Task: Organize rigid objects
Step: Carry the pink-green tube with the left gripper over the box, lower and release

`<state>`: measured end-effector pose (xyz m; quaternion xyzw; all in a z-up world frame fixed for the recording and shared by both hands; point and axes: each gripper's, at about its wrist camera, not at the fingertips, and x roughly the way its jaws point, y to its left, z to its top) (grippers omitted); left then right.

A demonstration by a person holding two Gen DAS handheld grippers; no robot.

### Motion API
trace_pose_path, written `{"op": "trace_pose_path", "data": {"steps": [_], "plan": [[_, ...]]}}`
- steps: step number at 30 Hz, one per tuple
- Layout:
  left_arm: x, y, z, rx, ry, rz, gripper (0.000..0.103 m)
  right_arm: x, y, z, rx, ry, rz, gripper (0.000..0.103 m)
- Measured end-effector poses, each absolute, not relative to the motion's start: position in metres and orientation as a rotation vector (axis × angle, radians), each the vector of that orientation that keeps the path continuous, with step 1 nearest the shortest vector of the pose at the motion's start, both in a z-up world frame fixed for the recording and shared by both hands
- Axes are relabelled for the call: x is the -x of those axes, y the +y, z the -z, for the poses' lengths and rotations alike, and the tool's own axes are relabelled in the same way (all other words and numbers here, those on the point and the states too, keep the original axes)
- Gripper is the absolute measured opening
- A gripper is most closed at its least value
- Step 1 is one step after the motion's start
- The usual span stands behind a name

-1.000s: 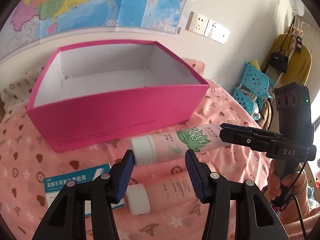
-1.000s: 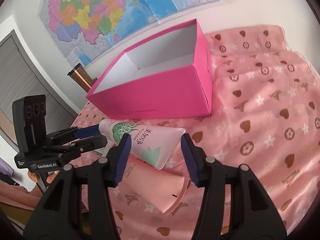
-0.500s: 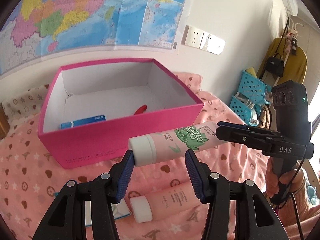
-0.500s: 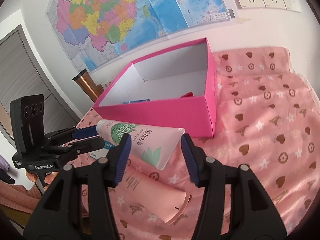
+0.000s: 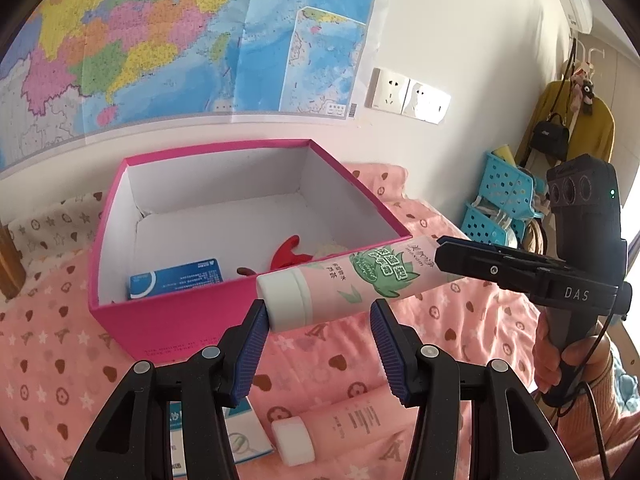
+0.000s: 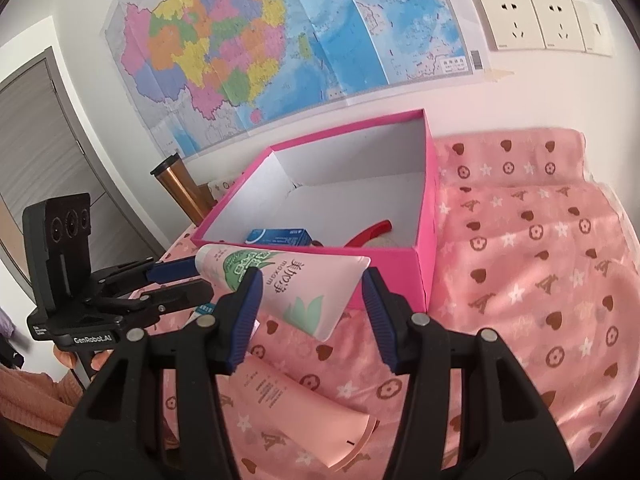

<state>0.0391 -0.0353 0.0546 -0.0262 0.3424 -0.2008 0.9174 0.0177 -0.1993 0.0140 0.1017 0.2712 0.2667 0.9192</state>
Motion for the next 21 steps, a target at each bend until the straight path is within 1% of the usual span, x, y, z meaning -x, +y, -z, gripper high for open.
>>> {"op": "trace_pose_path", "data": {"steps": [21], "plan": [[-0.063, -0.036, -0.065, 0.013, 0.673, 0.382, 0.052, -0.048, -0.199, -0.029, -0.204, 0.539, -0.558, 0.055]]}}
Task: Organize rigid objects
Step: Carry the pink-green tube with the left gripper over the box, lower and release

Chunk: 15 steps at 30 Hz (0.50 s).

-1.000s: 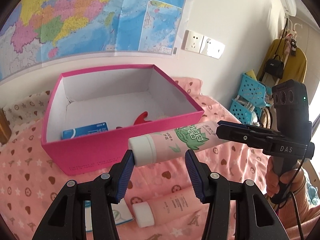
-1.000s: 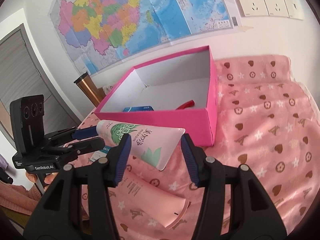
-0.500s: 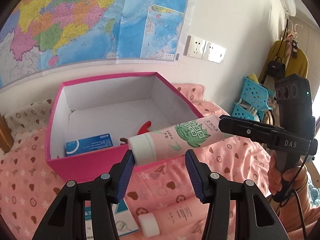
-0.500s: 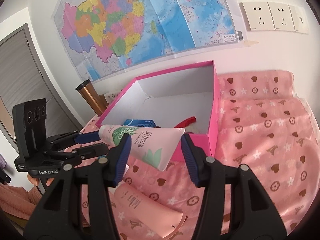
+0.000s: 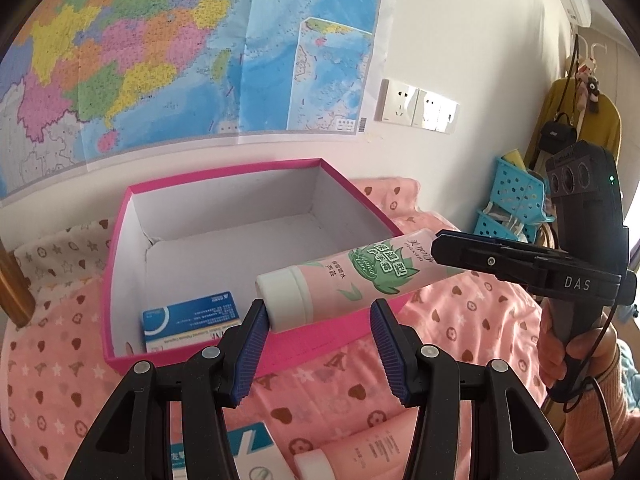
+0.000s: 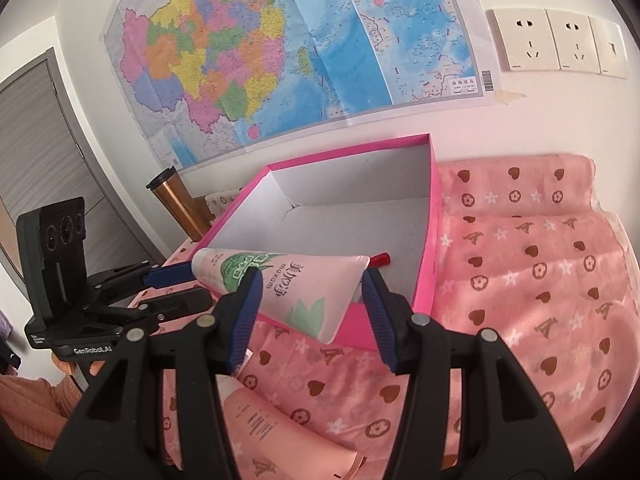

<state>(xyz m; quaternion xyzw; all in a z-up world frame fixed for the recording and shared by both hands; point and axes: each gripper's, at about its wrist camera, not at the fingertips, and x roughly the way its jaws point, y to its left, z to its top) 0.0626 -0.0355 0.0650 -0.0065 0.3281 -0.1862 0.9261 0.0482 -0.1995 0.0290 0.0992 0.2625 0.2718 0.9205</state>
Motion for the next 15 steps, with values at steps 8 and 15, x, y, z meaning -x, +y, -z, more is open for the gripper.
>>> {"op": "trace_pose_path", "data": {"steps": [8, 15], "plan": [[-0.070, -0.038, -0.066, 0.005, 0.673, 0.381, 0.052, -0.058, -0.201, -0.034, -0.213, 0.534, -0.550, 0.055], [-0.077, -0.039, -0.065, 0.002, 0.684, 0.382, 0.052, -0.066, -0.201, -0.033, -0.216, 0.546, -0.540, 0.055]]}}
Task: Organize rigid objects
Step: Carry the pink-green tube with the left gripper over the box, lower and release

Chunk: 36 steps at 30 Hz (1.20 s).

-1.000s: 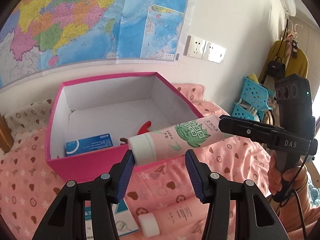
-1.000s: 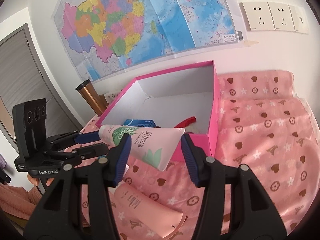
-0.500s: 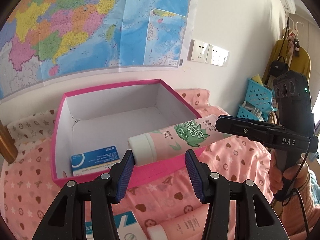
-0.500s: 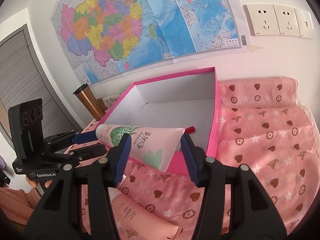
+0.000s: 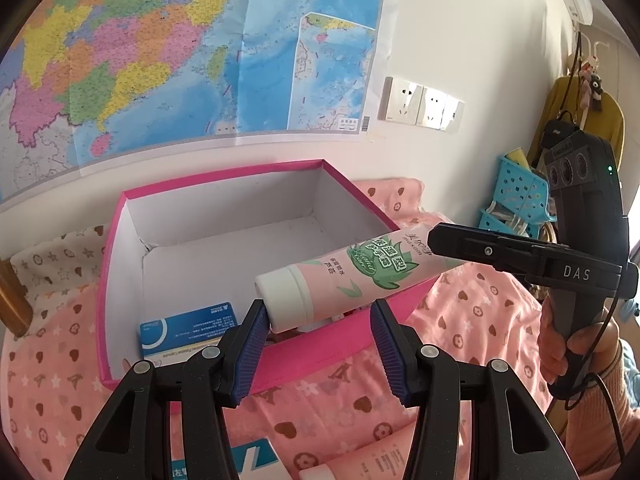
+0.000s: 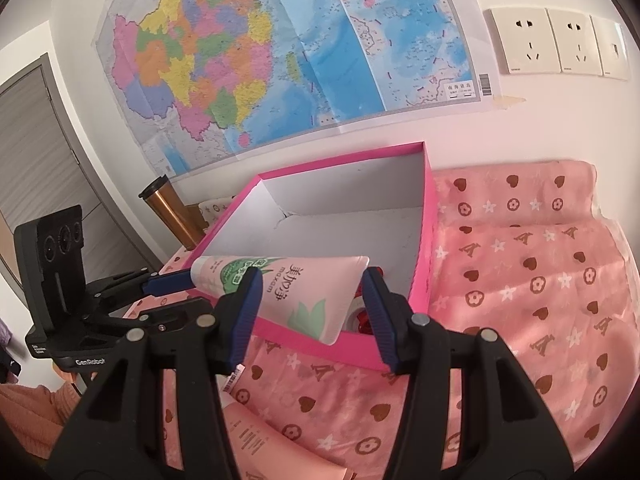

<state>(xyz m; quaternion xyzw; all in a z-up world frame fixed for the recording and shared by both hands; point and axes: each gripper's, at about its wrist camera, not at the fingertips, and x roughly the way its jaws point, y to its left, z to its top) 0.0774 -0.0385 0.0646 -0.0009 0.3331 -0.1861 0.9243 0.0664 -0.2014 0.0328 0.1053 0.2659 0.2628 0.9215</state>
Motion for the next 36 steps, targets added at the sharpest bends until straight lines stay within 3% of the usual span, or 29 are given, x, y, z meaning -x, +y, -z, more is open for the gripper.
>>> {"op": "trace_pose_path", "data": {"steps": [36], "plan": [[-0.115, -0.038, -0.044, 0.010, 0.756, 0.348, 0.052, -0.103, -0.197, -0.023, -0.185, 0.596, -0.514, 0.055]]}}
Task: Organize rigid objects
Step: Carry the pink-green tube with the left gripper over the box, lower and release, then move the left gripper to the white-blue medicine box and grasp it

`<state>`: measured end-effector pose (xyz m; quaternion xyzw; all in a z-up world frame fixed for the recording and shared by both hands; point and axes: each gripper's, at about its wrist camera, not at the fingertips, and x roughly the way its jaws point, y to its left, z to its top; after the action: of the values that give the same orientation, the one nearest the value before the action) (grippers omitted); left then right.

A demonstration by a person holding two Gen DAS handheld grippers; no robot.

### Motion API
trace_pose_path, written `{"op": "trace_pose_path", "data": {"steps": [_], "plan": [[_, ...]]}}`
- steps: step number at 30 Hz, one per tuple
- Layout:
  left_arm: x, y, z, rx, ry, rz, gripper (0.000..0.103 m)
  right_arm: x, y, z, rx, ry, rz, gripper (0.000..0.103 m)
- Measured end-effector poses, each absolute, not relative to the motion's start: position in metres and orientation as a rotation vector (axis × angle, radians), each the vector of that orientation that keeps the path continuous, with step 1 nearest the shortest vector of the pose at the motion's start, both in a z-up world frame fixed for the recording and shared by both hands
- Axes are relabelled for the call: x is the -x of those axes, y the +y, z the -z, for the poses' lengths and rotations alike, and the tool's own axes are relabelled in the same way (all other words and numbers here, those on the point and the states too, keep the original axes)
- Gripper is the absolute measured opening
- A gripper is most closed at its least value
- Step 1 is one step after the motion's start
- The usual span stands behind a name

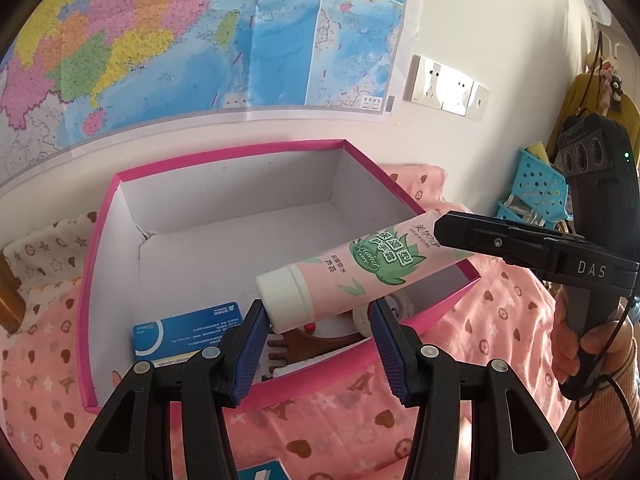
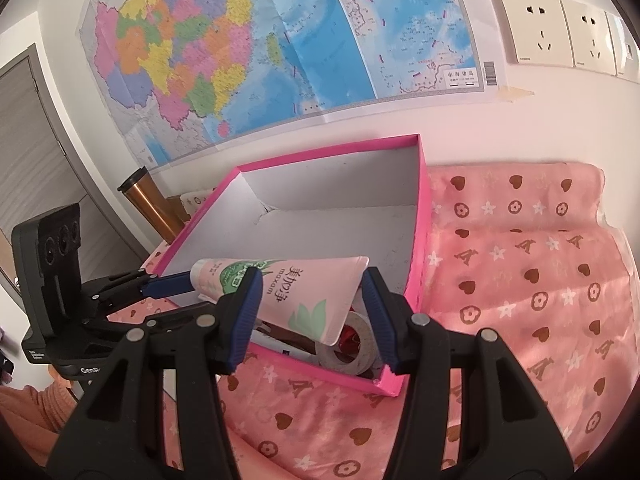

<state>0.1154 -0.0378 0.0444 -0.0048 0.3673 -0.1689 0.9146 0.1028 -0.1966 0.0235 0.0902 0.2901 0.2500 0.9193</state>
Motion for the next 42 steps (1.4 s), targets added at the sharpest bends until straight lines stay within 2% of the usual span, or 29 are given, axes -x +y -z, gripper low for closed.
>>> {"op": "trace_pose_path", "data": {"steps": [42], "plan": [[-0.156, -0.038, -0.019, 0.006, 0.834, 0.333, 0.054, -0.123, -0.189, -0.012, -0.117, 0.640, -0.425, 0.054]]}}
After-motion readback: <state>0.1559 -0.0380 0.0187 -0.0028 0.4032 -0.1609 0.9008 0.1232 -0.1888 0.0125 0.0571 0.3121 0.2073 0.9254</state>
